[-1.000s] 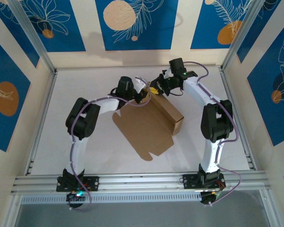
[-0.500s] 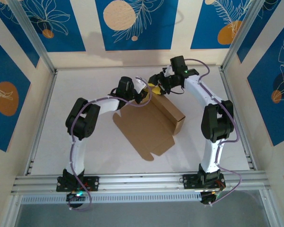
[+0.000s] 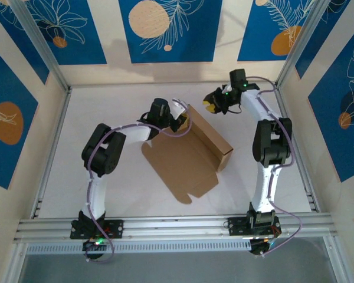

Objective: Fold the paper box

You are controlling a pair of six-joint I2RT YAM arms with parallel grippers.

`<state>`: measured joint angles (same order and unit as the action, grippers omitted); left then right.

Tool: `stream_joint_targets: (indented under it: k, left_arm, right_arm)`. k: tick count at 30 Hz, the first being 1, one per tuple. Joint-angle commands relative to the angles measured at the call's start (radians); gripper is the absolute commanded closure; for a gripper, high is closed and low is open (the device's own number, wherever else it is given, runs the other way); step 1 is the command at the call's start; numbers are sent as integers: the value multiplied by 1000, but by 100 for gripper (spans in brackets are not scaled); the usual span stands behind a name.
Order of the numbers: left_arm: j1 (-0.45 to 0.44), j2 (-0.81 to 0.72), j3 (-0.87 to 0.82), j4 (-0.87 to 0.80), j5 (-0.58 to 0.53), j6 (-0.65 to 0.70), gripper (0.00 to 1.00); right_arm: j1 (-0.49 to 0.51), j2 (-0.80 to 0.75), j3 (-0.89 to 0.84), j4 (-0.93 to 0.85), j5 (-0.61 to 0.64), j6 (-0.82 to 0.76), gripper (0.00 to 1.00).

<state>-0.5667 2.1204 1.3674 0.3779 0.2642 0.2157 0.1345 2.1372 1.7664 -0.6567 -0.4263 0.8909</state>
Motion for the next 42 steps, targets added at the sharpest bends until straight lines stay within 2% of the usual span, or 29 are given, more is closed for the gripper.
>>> stream_joint_targets:
  k: [1,6,11,17,25,31,34,36,39,42]
  left_arm:
    - [-30,-31,-39,49,-153,37,100]
    - [-71,-33,-57,86,-303,46,100]
    - [-116,-28,-57,117,-500,39,100]
    - [-132,-17,-57,149,-582,-37,100]
    - [-133,-20,-103,243,-513,-155,100]
    - [-128,-29,-156,288,-495,-136,100]
    - [-131,-33,-176,315,-475,-129,100]
    - [-130,-33,-180,321,-470,-130,100]
    - [-129,-30,-177,320,-456,-131,100]
    - [-130,-31,-177,328,-424,-138,100]
  right_arm:
    - [43,15,-17,-44,-32,-3,80]
    - [84,6,-67,-5,-67,15,87]
    - [121,-38,-121,30,-90,37,92]
    - [146,-76,-163,70,-131,65,93]
    - [152,-89,-175,113,-184,101,91]
    - [71,-188,-115,-24,25,-12,71]
    - [50,-231,-58,-89,74,-69,66]
    - [45,-254,-40,-111,60,-90,69]
    - [46,-305,-80,-70,-13,-70,82]
    - [51,-341,-154,-8,-89,-22,89]
